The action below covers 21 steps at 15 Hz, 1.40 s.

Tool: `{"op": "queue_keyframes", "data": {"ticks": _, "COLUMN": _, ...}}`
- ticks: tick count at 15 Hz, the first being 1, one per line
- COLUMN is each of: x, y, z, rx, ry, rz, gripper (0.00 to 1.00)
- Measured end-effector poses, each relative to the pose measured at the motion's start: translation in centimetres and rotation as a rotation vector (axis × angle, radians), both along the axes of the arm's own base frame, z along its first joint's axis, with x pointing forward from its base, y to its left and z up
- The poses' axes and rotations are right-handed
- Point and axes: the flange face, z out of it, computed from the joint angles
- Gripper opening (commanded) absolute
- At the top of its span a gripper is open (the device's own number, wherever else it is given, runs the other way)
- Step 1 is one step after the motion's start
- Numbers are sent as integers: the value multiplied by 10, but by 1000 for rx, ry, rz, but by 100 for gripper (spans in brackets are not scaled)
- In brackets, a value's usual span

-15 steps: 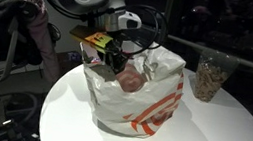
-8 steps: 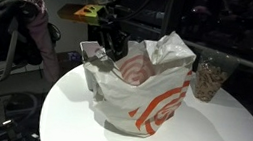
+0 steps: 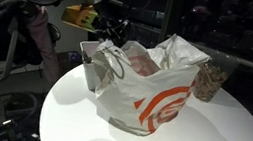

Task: Remove the duster from the plastic and put it in the basket

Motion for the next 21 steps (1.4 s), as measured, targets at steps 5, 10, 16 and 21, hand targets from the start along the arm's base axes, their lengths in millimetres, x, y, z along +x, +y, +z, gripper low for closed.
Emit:
{"op": "queue_keyframes", "data": {"ticks": 5, "x": -2, "y": 49, "z": -13, "rx": 88, "ry": -210, "rz": 0, "gripper": 9}}
{"op": "queue_keyframes", "data": {"ticks": 10, "x": -19, "y": 87, "z": -7, "rx": 101, "ry": -346, "rz": 223, "gripper": 12}}
{"op": "queue_keyframes", "data": {"ticks": 16, "x": 6, "y": 109, "z": -71, "rx": 40, "ry": -190, "rz": 398, "gripper": 14}}
{"op": "queue_keyframes", "data": {"ticks": 21, "x": 45, "y": 131, "z": -108, "rx": -57, "ry": -66, "rz": 456, "gripper": 62}}
